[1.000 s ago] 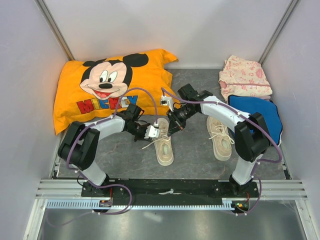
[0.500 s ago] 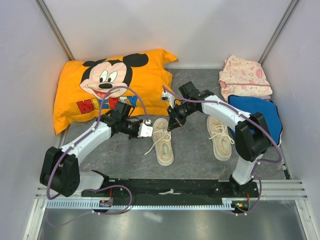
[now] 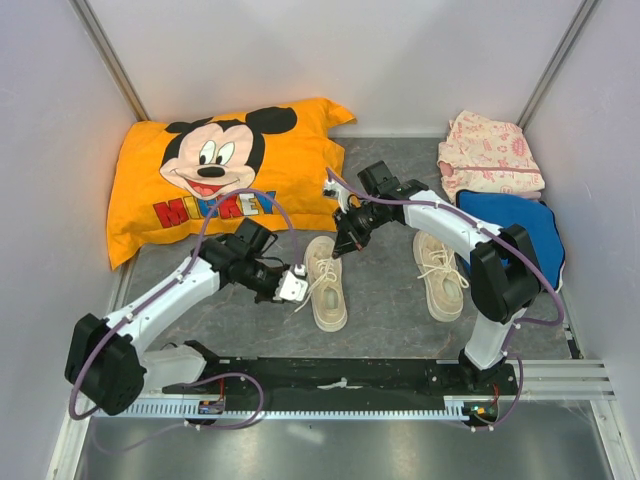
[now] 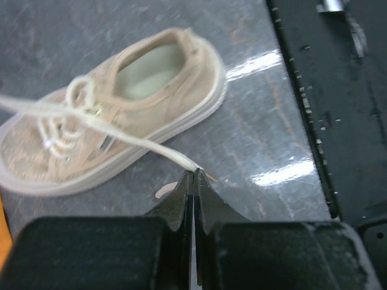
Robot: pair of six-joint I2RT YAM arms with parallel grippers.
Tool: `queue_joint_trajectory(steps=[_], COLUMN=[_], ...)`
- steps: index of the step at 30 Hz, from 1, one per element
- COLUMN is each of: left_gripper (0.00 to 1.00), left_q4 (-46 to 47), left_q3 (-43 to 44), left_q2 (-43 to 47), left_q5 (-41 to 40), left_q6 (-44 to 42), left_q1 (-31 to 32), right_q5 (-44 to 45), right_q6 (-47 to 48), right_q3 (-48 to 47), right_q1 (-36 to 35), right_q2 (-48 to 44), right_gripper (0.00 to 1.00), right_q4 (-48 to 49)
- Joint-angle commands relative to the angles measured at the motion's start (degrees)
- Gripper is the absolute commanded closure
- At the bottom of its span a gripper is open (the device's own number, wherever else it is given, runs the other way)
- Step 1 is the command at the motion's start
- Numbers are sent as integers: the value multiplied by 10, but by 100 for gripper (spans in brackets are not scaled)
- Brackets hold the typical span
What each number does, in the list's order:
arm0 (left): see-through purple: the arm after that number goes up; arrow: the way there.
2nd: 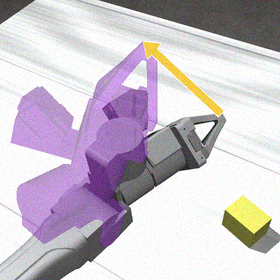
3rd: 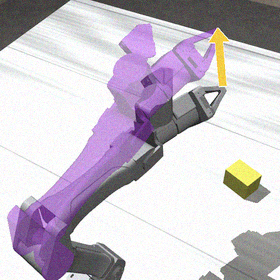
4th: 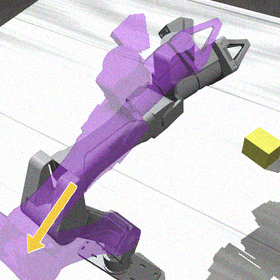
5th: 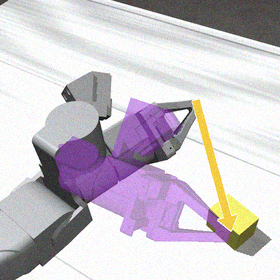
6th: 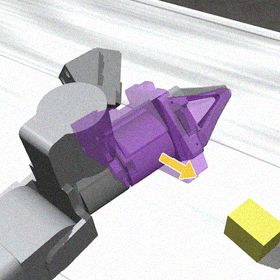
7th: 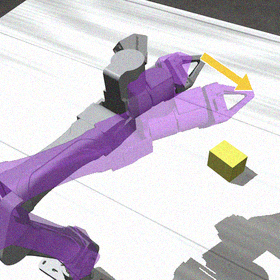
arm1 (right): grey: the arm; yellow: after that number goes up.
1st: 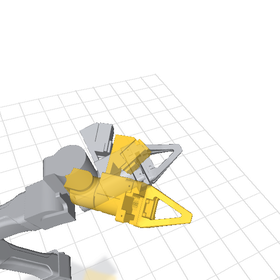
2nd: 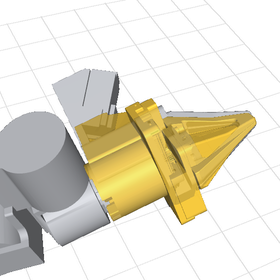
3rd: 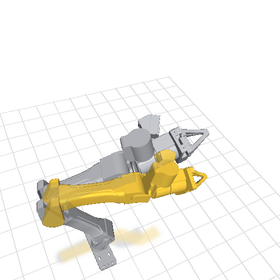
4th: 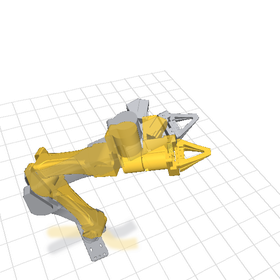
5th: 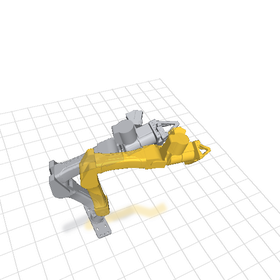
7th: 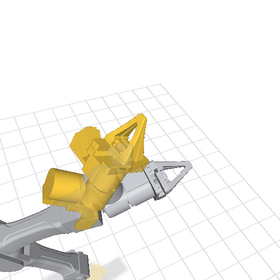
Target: Tie the shoes
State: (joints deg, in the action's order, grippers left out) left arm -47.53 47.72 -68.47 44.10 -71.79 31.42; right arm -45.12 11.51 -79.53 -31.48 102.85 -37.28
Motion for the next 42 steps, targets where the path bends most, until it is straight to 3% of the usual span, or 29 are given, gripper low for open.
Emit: queue_joint_trajectory(steps=[1, 10, 18, 25, 28, 29, 32, 37, 42], left_gripper=[98, 99, 98, 98, 98, 98, 98, 98, 98], left_q4=[12, 225, 309, 324, 315, 313, 302, 293, 286], left_q3=[31, 75, 62, 42, 33, 32, 27, 20, 24], left_q2=[-2, -98, -150, -153, -148, -146, -143, -138, -141], left_q5=[23, 6, -51, -74, -78, -79, -81, -81, -79], left_q6=[73, 280, 338, 354, 352, 351, 353, 353, 354], left_q1=[67, 94, 94, 94, 92, 92, 86, 78, 77], right_q5=[-13, -21, -13, 13, 12, 11, 4, -11, -17], right_q6=[-15, -28, -54, -92, -96, -93, -82, -73, -45], right_q3=[-15, -17, -21, -37, -45, -45, -44, -34, -7], right_q1=[2, -11, -27, -38, -39, -38, -31, -2, 2], right_q2=[-6, -3, 6, 33, 41, 41, 33, 16, 7], right_gripper=[100, 100, 100, 99, 83, 67, 41, 37, 43], right_q4=[27, 42, 63, 92, 84, 78, 51, 10, -17])
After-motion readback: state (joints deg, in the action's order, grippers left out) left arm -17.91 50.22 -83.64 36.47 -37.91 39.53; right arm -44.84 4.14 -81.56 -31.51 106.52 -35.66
